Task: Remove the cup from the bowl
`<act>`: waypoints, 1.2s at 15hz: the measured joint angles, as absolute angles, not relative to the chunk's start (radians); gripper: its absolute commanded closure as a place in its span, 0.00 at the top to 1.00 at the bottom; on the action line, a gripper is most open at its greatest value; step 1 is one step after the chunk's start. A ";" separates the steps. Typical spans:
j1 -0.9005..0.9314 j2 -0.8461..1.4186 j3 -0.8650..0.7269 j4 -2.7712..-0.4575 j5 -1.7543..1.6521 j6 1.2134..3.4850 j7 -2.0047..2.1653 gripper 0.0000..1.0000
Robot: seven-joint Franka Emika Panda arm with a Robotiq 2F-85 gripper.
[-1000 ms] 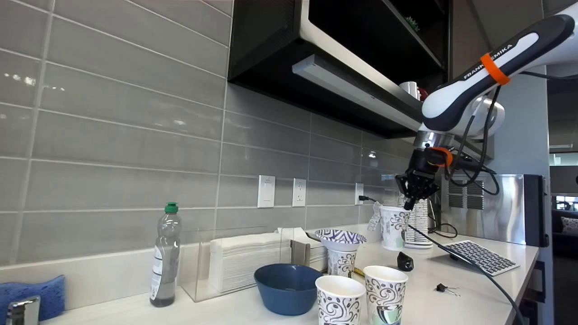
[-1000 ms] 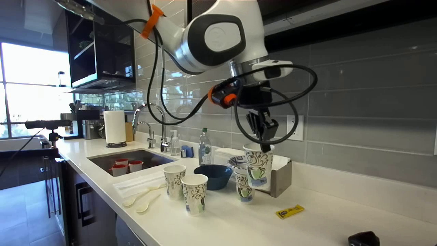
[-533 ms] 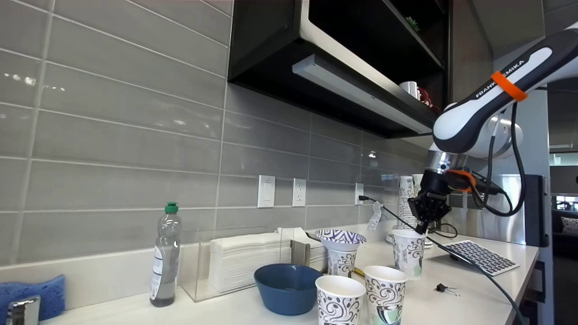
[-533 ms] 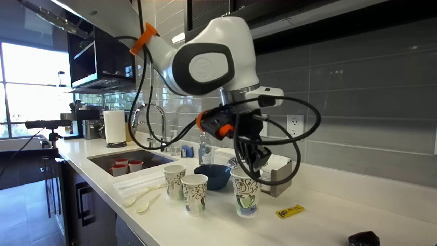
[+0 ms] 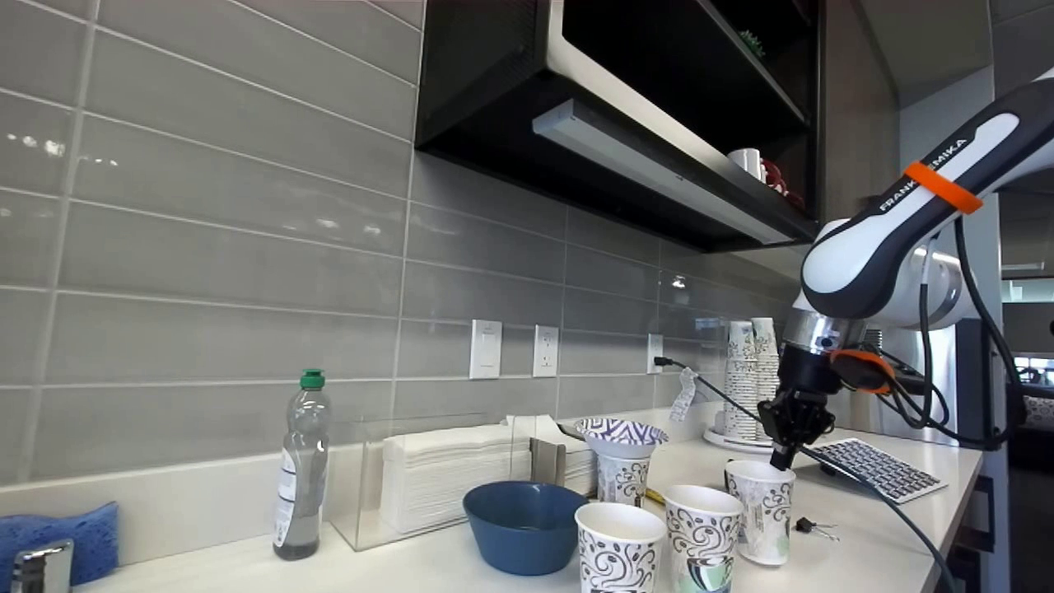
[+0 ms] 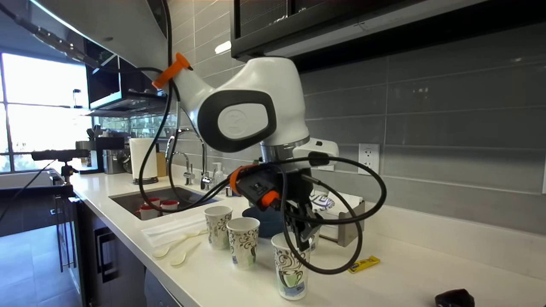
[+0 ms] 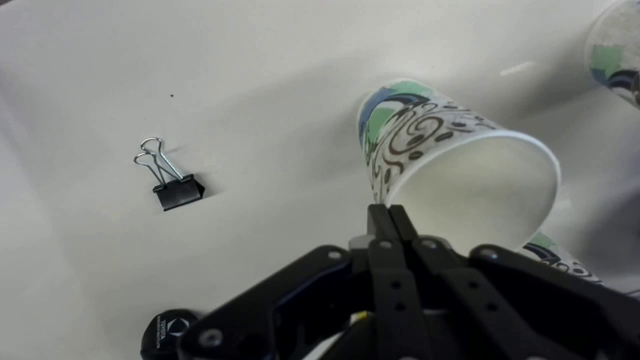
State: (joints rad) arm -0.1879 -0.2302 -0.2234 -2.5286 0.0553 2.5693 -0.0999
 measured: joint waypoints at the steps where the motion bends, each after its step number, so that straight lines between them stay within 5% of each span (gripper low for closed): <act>1: -0.187 -0.230 -0.223 -2.534 0.058 2.570 -0.107 0.34; 10: -0.185 -0.284 -0.250 -2.530 0.080 2.569 -0.174 0.97; 18: -0.146 -0.469 -0.308 -2.507 0.121 2.338 -0.359 1.00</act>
